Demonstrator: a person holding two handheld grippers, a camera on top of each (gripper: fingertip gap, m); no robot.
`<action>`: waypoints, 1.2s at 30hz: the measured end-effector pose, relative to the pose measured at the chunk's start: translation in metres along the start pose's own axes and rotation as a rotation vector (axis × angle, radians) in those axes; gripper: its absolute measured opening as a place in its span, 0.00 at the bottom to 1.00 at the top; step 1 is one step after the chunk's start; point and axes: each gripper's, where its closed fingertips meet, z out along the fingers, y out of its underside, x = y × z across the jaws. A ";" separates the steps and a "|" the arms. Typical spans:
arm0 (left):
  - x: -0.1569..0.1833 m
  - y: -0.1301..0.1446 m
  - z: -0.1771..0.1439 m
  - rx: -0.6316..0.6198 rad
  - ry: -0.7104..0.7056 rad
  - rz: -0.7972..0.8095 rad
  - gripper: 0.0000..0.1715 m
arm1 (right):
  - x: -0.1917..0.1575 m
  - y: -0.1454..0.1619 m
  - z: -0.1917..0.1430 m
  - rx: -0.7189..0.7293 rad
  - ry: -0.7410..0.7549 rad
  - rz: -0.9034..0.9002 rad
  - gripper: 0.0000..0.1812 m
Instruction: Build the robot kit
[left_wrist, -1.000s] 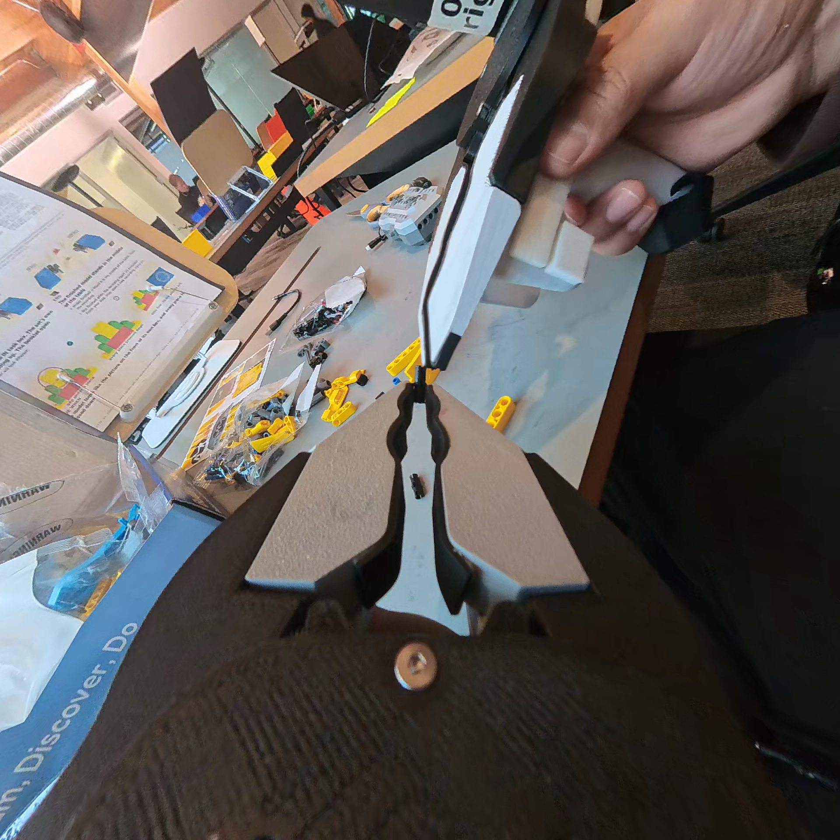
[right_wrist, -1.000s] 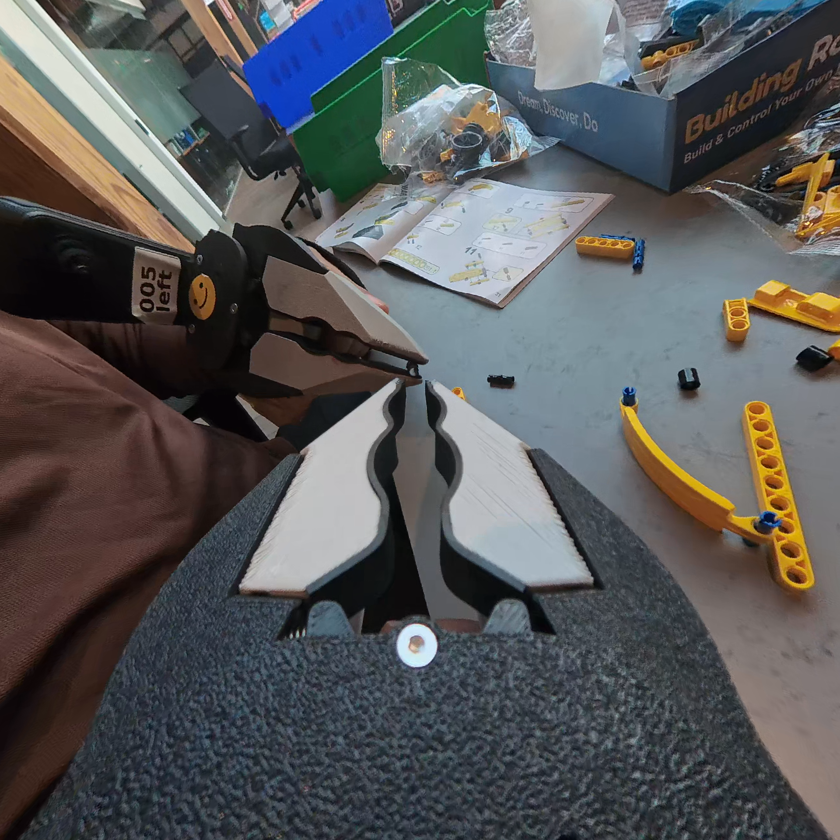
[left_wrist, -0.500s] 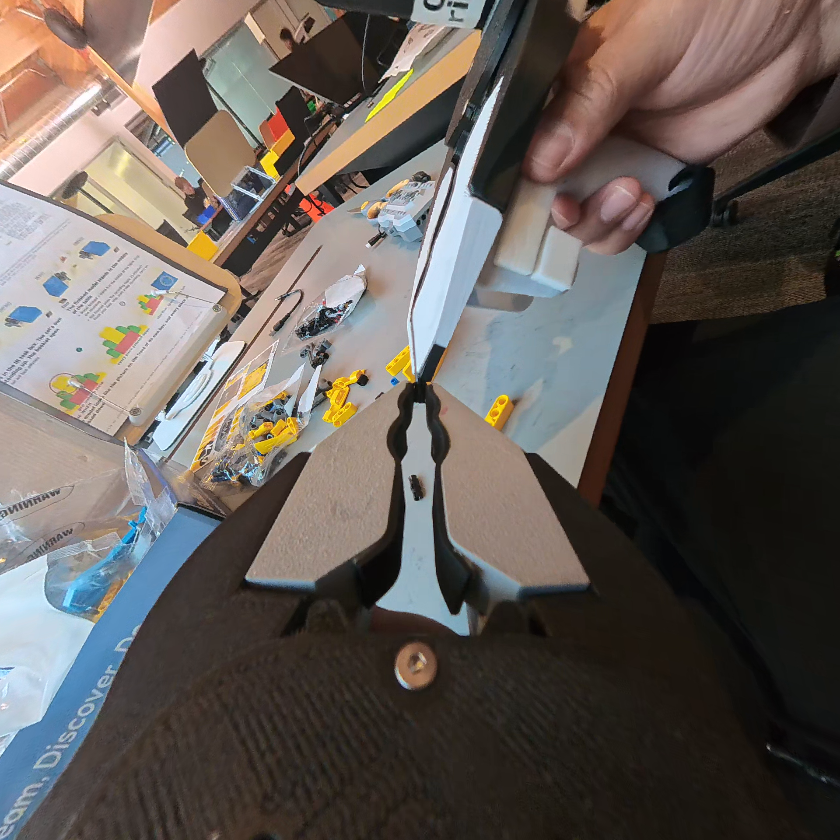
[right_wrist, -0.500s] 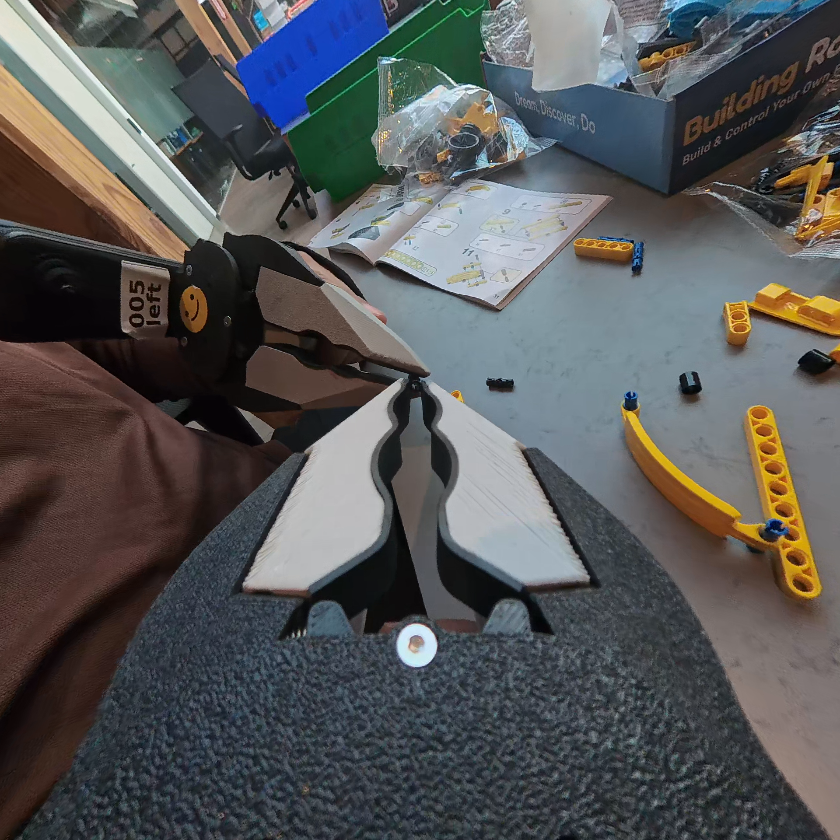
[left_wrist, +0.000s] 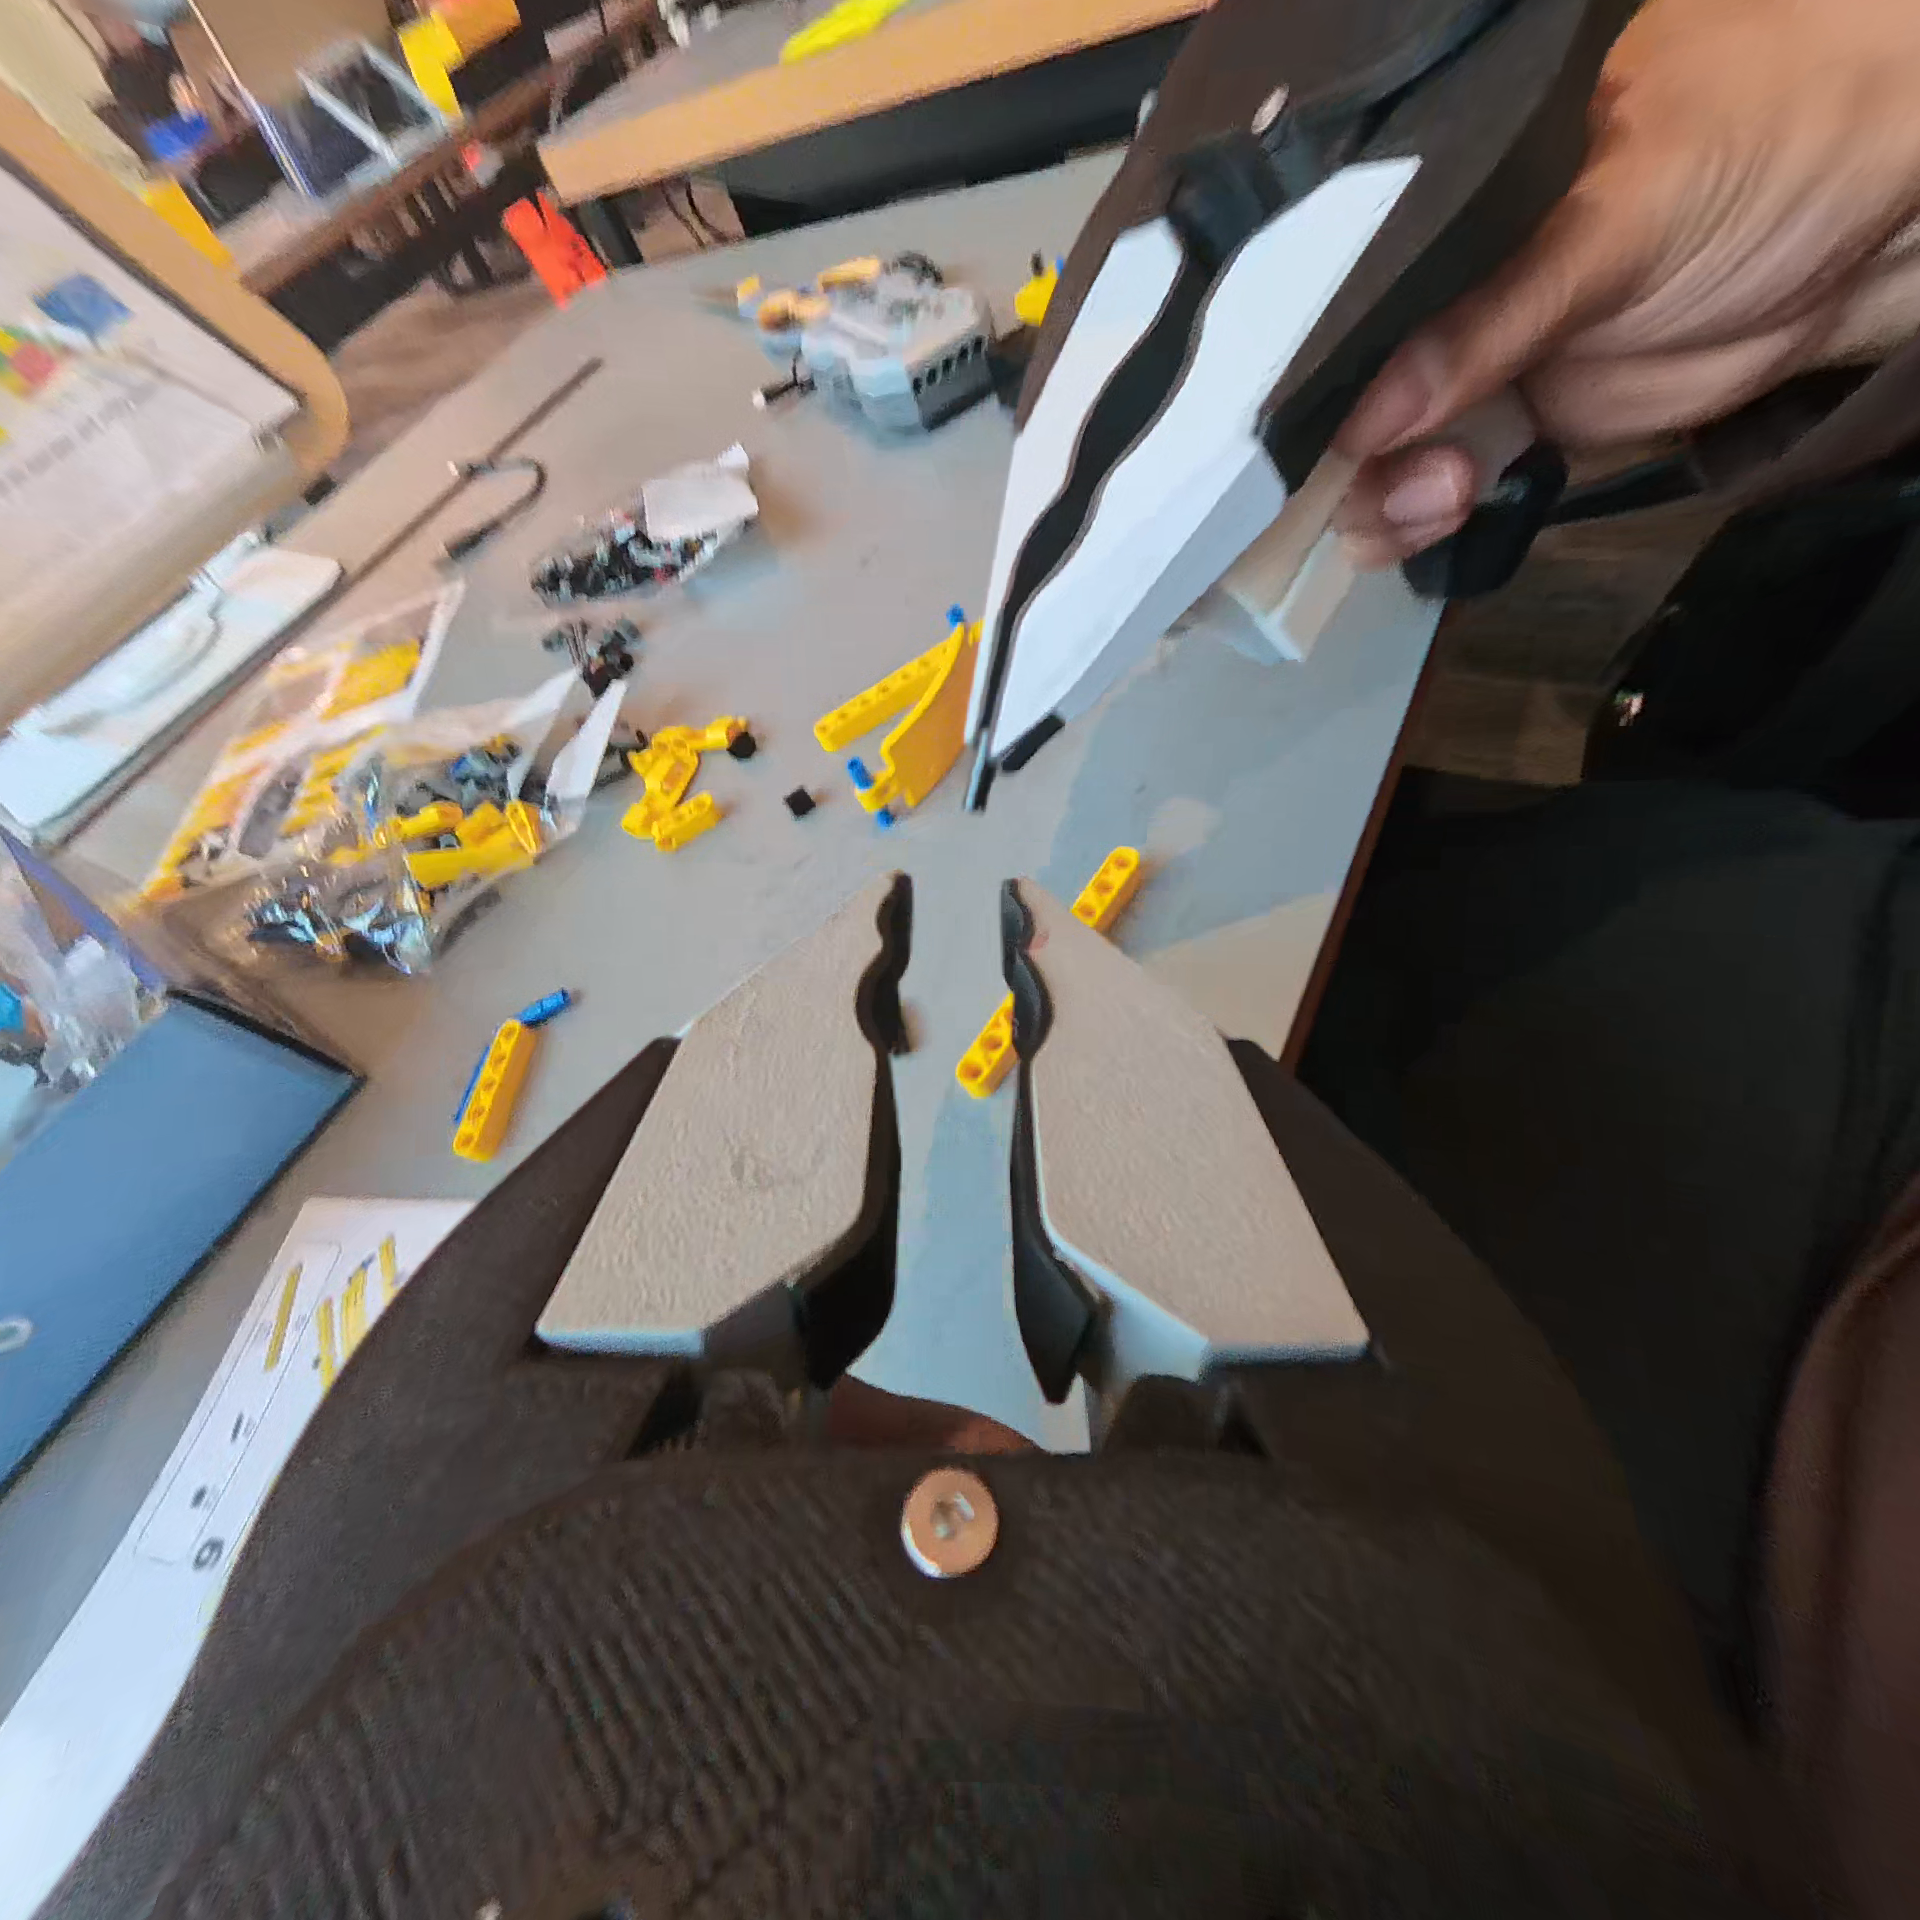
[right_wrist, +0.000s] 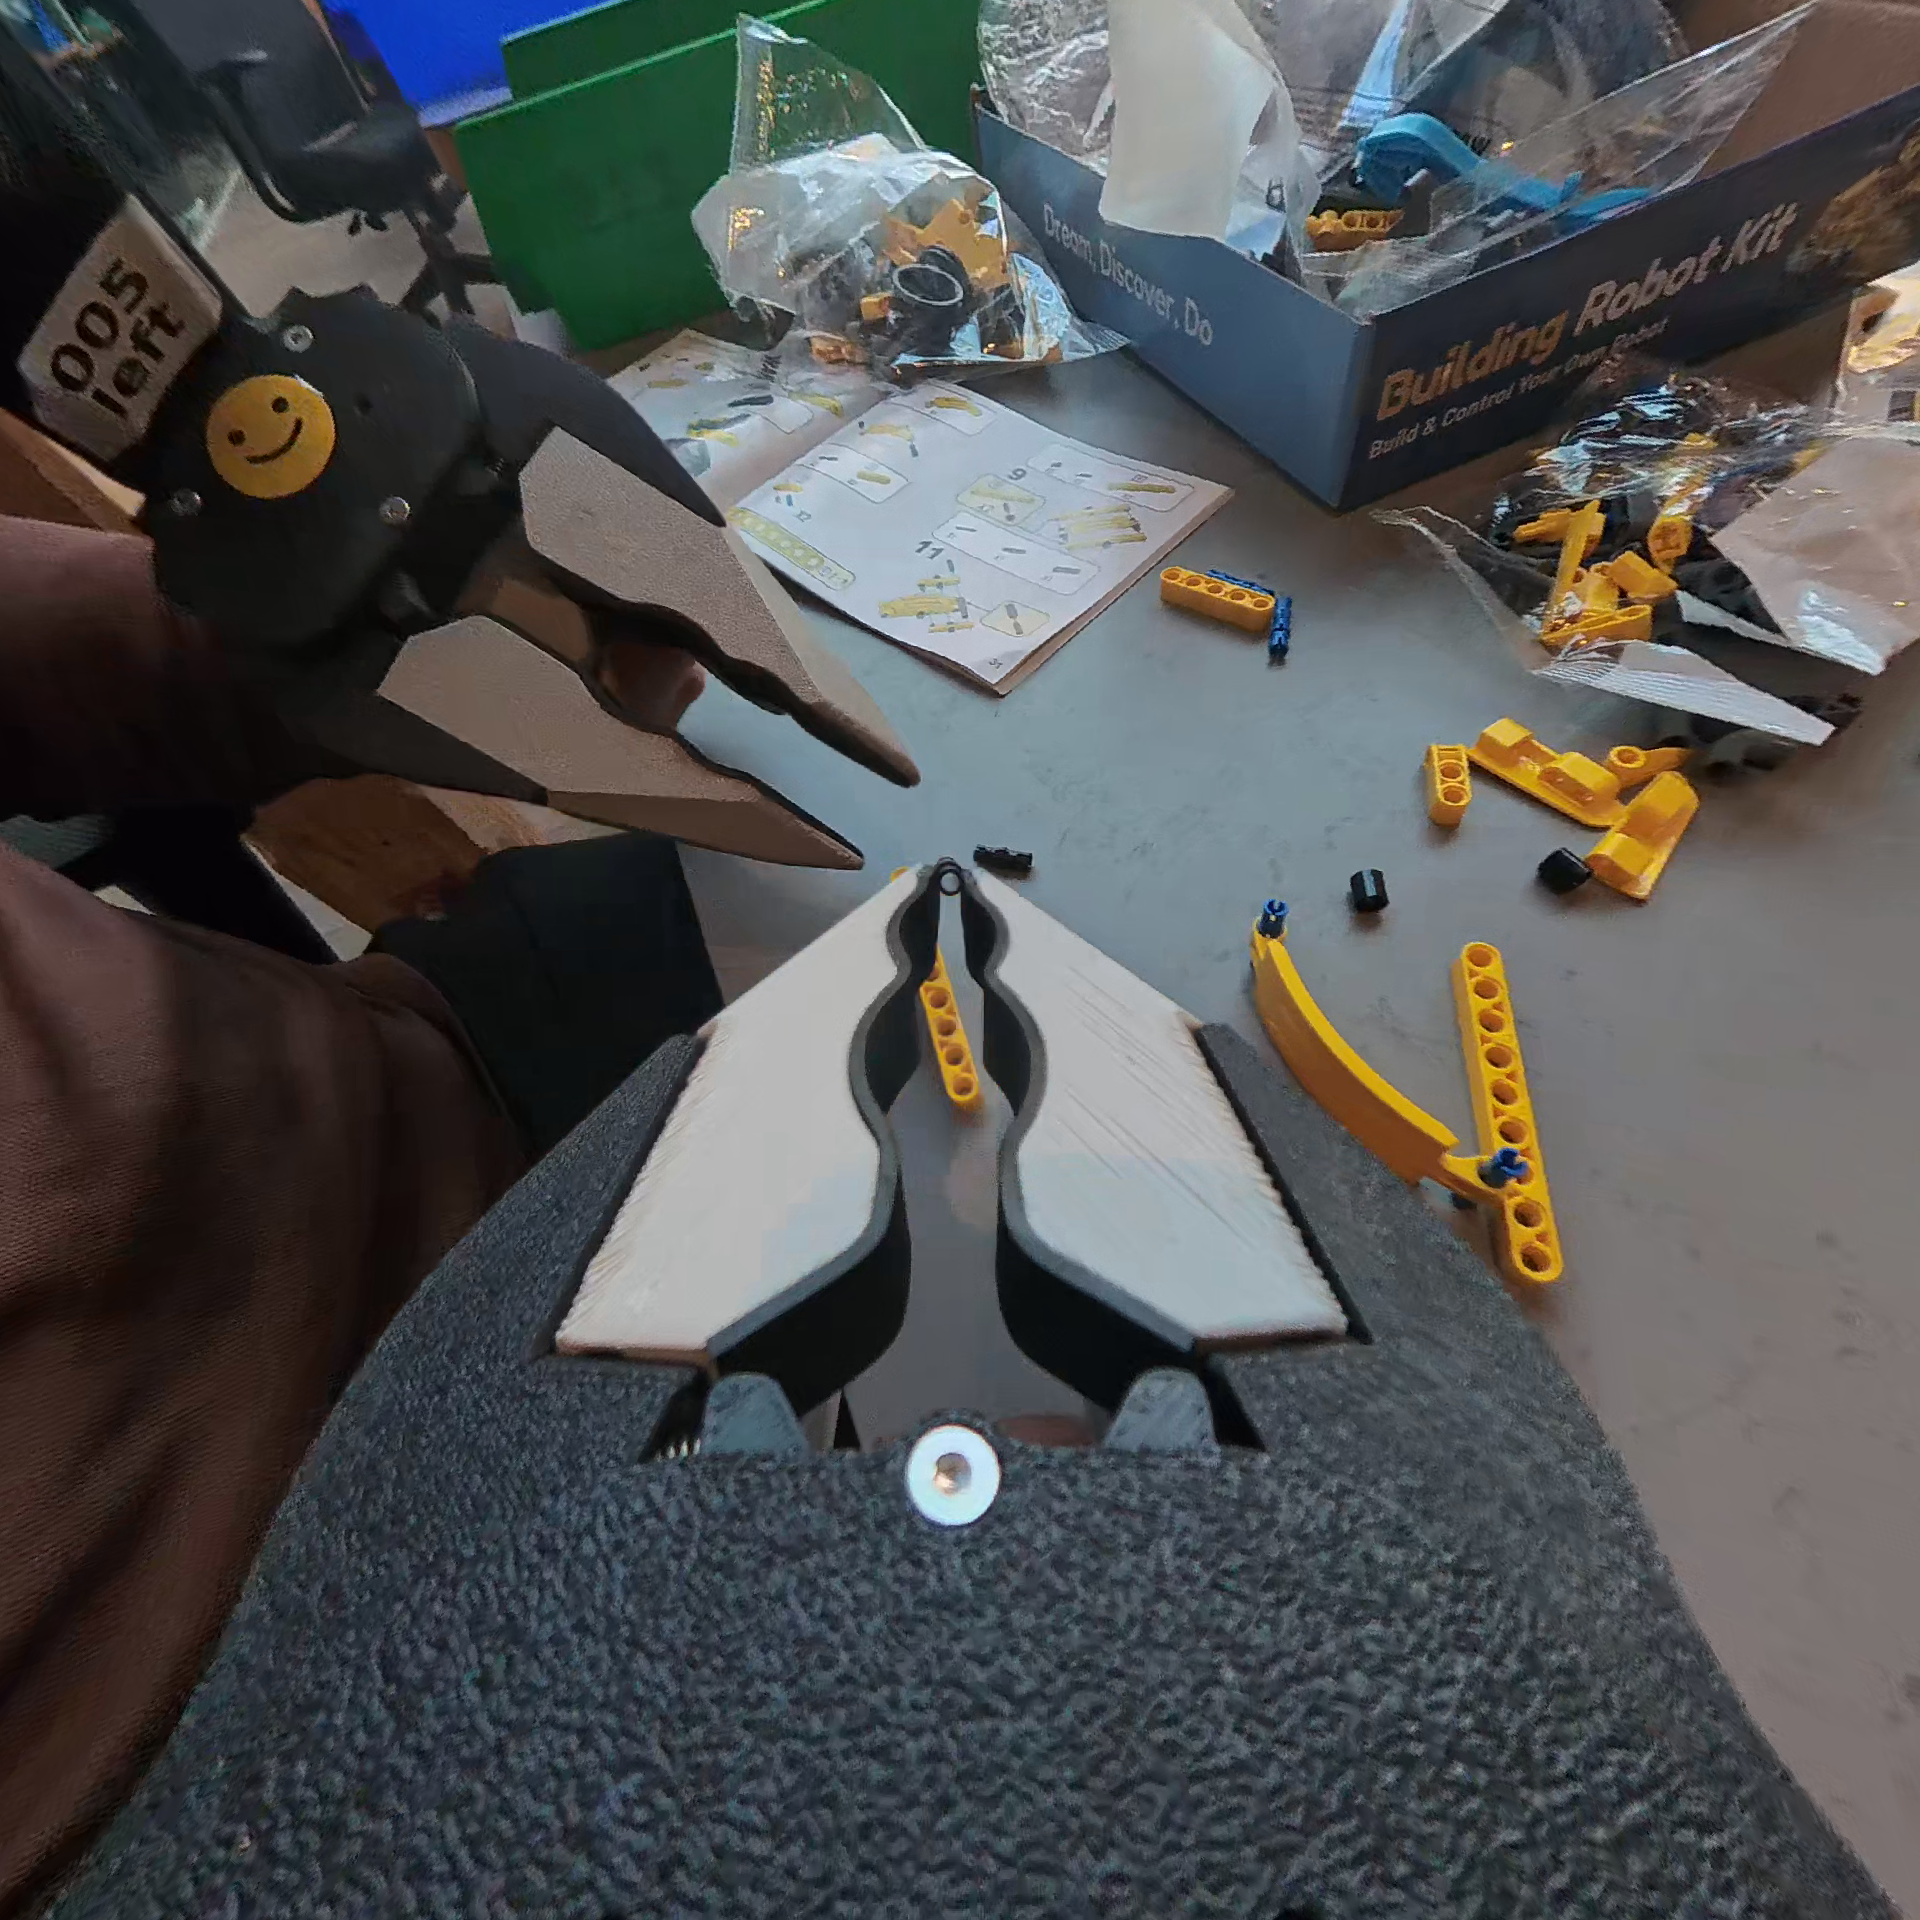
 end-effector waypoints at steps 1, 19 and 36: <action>-0.003 0.006 0.000 -0.037 -0.003 0.003 0.08 | 0.002 0.002 -0.001 -0.010 0.011 -0.007 0.02; -0.001 0.047 0.007 -0.275 0.061 0.064 0.13 | 0.011 0.026 0.007 -0.154 0.093 -0.141 0.02; 0.011 0.047 0.012 -0.281 0.131 0.081 0.04 | 0.007 0.037 0.009 -0.237 0.074 -0.160 0.02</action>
